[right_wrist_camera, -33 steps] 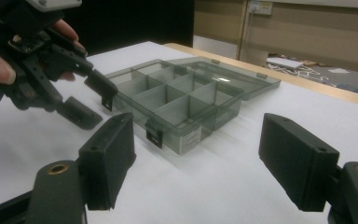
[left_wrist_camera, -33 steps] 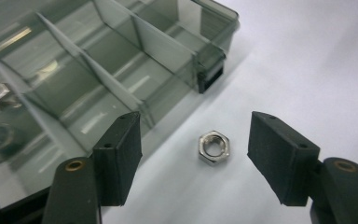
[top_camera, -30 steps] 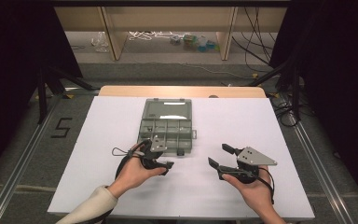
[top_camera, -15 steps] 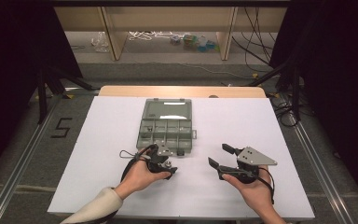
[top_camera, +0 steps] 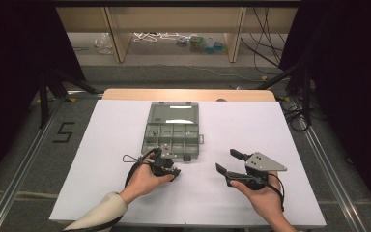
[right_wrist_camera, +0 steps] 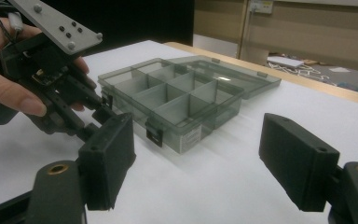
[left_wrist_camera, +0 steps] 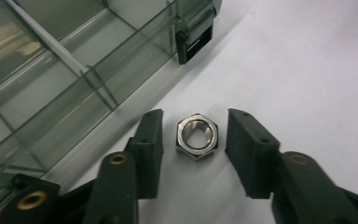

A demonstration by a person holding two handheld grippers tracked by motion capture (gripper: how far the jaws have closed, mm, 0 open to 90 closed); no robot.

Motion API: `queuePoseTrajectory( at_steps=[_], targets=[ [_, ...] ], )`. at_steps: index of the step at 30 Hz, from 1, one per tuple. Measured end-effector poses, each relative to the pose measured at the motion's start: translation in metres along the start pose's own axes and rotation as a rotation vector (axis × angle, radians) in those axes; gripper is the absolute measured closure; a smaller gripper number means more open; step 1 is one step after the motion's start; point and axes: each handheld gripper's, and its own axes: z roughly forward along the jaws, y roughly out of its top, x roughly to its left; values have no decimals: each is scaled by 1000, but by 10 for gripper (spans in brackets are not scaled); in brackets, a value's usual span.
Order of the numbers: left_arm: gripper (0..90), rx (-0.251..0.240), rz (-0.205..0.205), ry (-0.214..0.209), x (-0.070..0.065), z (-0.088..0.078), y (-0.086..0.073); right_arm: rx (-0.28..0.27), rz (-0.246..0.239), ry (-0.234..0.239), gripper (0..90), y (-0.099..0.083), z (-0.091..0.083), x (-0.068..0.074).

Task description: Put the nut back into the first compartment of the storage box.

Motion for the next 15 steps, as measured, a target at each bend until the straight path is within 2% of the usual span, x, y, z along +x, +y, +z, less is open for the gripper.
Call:
queuePoseTrajectory(
  at_steps=[2, 5, 9, 10, 11, 14, 15],
  targets=[
    [624, -1, 8, 1, 0, 0, 0, -13, -23, -13, 274, 0, 0, -1],
    [695, 3, -1, 0, -1, -1, 1, 4, 1, 1, 274, 0, 0, 0],
    [701, 3, -10, 10, -2, 0, 1, 19, -13, -4, 274, 0, -1, 0],
    [701, 4, -13, 11, -2, 0, 1, 2, -2, 6, 274, 0, 0, 1],
    [702, 5, -9, 6, -2, -1, 1, -12, -28, -6, 274, 0, 1, -1],
    [703, -2, -13, 10, -2, -1, 0, 2, -6, 1, 274, -1, 0, 0],
    [703, -2, -12, 11, -2, -1, 1, -10, -28, -10, 273, 0, 1, -1]
  ],
)
